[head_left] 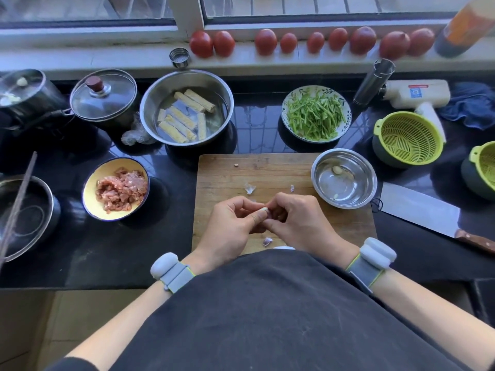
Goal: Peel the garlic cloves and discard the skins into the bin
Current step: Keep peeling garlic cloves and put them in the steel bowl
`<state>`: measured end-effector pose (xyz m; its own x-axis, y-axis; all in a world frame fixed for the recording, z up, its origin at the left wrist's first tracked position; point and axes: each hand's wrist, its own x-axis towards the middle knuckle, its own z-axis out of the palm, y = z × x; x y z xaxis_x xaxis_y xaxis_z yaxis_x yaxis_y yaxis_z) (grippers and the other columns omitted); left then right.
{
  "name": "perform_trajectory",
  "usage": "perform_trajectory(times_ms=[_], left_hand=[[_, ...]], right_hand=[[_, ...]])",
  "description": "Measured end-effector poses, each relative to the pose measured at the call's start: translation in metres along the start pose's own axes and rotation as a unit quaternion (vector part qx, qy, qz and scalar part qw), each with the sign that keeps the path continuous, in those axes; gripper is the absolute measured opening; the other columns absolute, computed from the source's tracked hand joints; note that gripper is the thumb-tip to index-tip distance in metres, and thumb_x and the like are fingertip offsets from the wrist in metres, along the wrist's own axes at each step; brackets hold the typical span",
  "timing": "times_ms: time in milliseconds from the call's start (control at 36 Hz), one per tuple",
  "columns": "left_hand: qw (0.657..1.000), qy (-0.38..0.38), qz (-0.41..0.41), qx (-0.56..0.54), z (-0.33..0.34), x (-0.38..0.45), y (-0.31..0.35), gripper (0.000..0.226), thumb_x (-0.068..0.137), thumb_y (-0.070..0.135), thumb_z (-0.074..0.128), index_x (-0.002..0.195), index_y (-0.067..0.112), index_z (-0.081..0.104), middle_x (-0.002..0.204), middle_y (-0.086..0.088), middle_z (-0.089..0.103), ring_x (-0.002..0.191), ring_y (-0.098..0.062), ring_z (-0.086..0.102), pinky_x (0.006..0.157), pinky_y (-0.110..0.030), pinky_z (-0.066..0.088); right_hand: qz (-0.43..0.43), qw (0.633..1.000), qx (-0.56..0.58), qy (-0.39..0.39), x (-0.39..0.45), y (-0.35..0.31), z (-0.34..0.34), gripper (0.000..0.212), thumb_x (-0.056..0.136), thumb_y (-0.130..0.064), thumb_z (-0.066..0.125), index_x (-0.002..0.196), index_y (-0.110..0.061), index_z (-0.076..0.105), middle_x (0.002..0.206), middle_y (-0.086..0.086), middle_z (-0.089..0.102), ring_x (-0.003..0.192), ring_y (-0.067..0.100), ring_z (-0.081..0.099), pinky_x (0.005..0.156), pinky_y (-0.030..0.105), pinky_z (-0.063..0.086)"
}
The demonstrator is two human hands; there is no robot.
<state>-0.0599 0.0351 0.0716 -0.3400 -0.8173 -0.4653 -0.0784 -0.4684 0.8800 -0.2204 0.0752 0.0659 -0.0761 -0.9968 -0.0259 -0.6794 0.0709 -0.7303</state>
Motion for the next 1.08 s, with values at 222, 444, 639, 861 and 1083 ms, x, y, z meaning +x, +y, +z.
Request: perform_trajectory(times_ms=[222, 444, 639, 861, 1083], left_hand=[[0.999, 0.038, 0.003, 0.008, 0.009, -0.005, -0.004, 0.003, 0.087, -0.004, 0.072, 0.084, -0.003, 0.072, 0.083, -0.011, 0.078, 0.071, -0.021, 0.074, 0.068, -0.032, 0.062], [0.996, 0.079, -0.031, -0.024, 0.008, 0.007, -0.015, 0.008, 0.087, -0.001, 0.073, 0.092, -0.005, 0.069, 0.086, -0.018, 0.076, 0.078, -0.027, 0.074, 0.076, -0.038, 0.063], [0.970, 0.089, -0.090, -0.209, 0.002, 0.027, -0.026, 0.006, 0.093, -0.004, 0.063, 0.098, -0.003, 0.066, 0.092, -0.015, 0.075, 0.081, -0.023, 0.074, 0.078, -0.031, 0.062], [0.928, 0.023, -0.149, -0.340, -0.015, 0.029, -0.036, 0.020, 0.097, -0.006, 0.051, 0.106, 0.001, 0.068, 0.101, -0.015, 0.073, 0.092, -0.027, 0.072, 0.082, -0.030, 0.061], [0.990, 0.104, -0.073, -0.054, -0.022, 0.042, -0.048, 0.013, 0.096, 0.000, 0.061, 0.101, 0.009, 0.069, 0.094, -0.012, 0.072, 0.071, -0.013, 0.068, 0.066, -0.024, 0.057]], right_hand=[[0.080, 0.995, 0.058, -0.026, 0.001, 0.001, 0.005, 0.024, 0.072, -0.011, 0.080, 0.066, -0.021, 0.060, 0.062, -0.006, 0.065, 0.056, 0.005, 0.055, 0.055, 0.018, 0.045], [0.190, 0.971, 0.140, -0.034, 0.004, 0.001, 0.011, 0.028, 0.078, -0.009, 0.082, 0.071, -0.010, 0.055, 0.063, 0.004, 0.066, 0.050, 0.015, 0.065, 0.048, 0.032, 0.057], [0.244, 0.925, 0.290, -0.011, 0.014, 0.007, 0.014, 0.024, 0.079, -0.013, 0.086, 0.084, -0.003, 0.065, 0.070, 0.007, 0.067, 0.061, 0.022, 0.069, 0.059, 0.032, 0.059], [0.307, 0.827, 0.463, -0.089, 0.006, 0.022, 0.014, 0.019, 0.099, 0.002, 0.054, 0.110, -0.003, 0.068, 0.083, 0.014, 0.068, 0.070, 0.020, 0.066, 0.068, 0.033, 0.058], [0.298, 0.828, 0.466, -0.097, 0.006, 0.025, 0.011, 0.016, 0.100, -0.001, 0.058, 0.116, -0.001, 0.056, 0.085, 0.018, 0.071, 0.066, 0.024, 0.066, 0.061, 0.031, 0.056]])
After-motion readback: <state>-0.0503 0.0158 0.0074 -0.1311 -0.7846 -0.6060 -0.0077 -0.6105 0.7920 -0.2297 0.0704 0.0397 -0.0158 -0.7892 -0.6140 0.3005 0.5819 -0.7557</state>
